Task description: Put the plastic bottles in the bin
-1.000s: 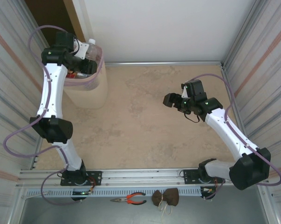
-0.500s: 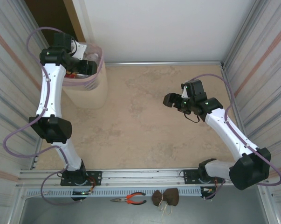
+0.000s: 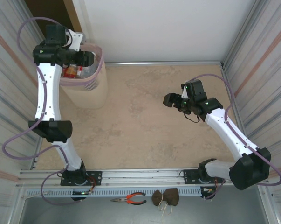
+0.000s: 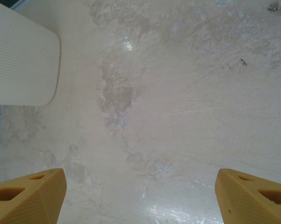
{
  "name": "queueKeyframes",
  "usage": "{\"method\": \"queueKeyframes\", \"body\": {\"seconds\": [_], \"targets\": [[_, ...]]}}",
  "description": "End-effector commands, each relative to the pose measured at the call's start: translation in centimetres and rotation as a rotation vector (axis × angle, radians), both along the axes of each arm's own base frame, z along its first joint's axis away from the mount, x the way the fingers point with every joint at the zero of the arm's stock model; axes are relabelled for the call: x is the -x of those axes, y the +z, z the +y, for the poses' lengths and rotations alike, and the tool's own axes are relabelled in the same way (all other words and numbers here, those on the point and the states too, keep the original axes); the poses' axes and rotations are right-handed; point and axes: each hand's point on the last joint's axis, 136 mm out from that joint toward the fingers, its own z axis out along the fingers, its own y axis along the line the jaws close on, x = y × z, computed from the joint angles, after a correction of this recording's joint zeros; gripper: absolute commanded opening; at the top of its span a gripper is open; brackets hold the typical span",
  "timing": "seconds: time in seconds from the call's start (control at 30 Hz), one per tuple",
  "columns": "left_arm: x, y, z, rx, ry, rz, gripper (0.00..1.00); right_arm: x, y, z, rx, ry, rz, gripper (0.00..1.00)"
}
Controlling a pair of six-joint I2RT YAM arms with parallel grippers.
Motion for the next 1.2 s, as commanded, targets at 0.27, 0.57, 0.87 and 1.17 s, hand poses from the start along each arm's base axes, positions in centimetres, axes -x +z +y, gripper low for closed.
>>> {"method": "queueKeyframes", "body": {"seconds": [0.27,0.57,0.87,1.17], "targets": [[-2.2,-7.9,-1.4,0.058,-0.066,0.192,0.27,0.4,0.8,0.0,-0.002,0.000,-0.016,0.82],[-1.7,-12.6,-1.2,0.054,-0.052,0.280,0.23,0.4,0.8,0.0,-0.003,0.000,-0.016,0.82],[0.1,-1.6,-1.5,0.095,-0.047,0.006,0.37,0.3,1.3,-0.1,-0.001,0.001,-0.032,0.82],[4.1,3.8,-1.7,0.137,-0.031,-0.126,0.47,-0.6,2.6,-1.8,-0.006,-0.018,-0.069,0.83]]}}
